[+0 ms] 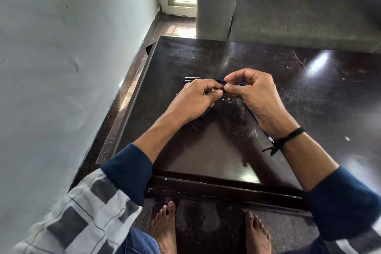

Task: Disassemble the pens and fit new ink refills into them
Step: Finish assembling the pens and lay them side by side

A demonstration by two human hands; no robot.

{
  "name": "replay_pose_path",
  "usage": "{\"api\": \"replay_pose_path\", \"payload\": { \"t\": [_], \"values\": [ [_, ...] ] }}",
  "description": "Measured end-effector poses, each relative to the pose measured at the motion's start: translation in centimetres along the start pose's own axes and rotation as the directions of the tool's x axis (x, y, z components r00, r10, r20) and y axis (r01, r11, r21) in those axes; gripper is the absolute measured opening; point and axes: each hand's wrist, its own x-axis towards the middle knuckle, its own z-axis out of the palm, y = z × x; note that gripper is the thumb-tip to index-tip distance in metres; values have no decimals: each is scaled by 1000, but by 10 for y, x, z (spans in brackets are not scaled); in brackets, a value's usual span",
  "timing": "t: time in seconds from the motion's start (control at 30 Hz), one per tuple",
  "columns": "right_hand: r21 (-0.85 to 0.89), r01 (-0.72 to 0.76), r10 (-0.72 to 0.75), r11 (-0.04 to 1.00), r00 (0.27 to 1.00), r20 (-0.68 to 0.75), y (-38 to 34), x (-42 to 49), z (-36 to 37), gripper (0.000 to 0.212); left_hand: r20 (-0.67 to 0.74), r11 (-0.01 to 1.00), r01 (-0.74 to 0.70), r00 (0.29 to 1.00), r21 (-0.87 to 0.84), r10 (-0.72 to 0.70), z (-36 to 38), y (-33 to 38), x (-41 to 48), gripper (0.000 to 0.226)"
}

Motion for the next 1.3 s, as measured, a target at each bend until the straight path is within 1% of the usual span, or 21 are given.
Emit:
{"api": "replay_pose_path", "payload": {
  "t": [0.13, 0.3, 0.5, 0.83, 1.07, 1.3],
  "values": [
    [22, -8, 7, 1000, 1000, 15, -1, -1, 1, 26, 4, 1000, -11, 1000, -1, 11, 0, -1, 0, 14],
    [24, -24, 24, 999, 1000, -15, 0, -2, 2, 8, -4, 1000, -14, 1000, -21, 14, 0, -4, 1, 16],
    [5, -32, 32, 999, 999, -20, 2, -1, 2, 20, -1, 1000, -22, 1000, -18, 22, 3, -5, 1, 14],
    [48, -24, 26, 999, 999, -40, 1, -2, 2, 18, -12, 999, -31, 999, -30, 31, 1, -4, 0, 16],
    [123, -38, 54, 992, 991, -125, -1, -1, -2, 19, -21, 998, -43, 999, -51, 42, -1, -3, 1, 15],
    [235, -46, 100, 971, 970, -221, -3, 3, -8, 32, 5, 998, -24, 1000, -50, 24, -4, -2, 1, 15]
  ]
}}
